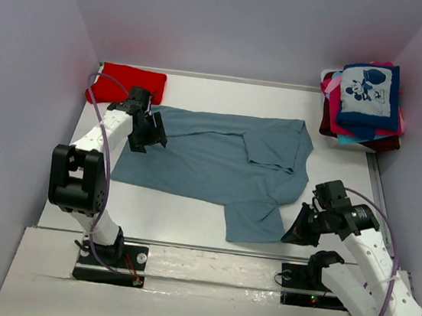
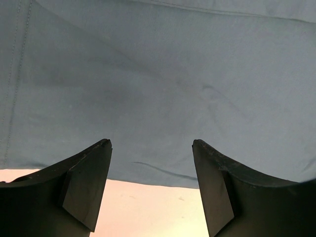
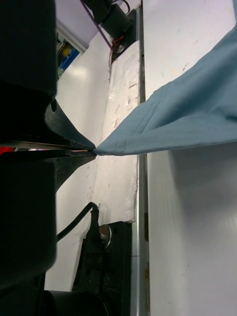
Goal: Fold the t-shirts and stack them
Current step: Grap the side of the flattened tshirt closest away from the robot with both arms
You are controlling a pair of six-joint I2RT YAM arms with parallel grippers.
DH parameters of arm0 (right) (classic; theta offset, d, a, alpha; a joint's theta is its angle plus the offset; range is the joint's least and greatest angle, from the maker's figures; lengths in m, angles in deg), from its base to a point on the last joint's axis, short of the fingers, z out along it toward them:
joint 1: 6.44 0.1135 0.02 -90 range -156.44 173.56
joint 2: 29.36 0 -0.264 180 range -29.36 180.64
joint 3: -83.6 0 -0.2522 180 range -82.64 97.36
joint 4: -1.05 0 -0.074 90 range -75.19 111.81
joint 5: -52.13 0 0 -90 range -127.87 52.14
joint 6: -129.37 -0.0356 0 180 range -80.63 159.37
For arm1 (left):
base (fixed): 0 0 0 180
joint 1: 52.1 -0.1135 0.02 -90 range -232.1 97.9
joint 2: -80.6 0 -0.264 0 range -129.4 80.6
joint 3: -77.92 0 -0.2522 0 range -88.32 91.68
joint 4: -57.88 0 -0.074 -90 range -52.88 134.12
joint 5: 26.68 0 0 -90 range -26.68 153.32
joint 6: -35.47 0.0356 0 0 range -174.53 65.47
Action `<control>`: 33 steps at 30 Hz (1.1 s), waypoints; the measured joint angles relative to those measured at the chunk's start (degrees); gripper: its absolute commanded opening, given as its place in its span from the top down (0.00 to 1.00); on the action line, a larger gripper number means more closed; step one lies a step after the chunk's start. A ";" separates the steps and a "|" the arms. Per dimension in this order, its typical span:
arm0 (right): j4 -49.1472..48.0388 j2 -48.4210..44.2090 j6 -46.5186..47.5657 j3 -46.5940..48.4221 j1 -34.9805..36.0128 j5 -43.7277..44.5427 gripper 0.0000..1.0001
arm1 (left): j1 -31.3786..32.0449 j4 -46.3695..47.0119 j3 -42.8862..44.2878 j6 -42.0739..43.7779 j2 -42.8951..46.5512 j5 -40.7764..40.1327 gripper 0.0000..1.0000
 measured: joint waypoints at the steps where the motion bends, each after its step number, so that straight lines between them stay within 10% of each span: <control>1: 0.81 -0.52 -0.17 0.09 0.00 -0.04 0.93 | 0.00 -0.04 0.07 0.02 0.00 0.09 0.22; 33: 8.79 -6.82 -0.28 5.27 0.00 -3.98 0.93 | 0.00 -0.20 0.09 0.04 0.00 2.47 0.22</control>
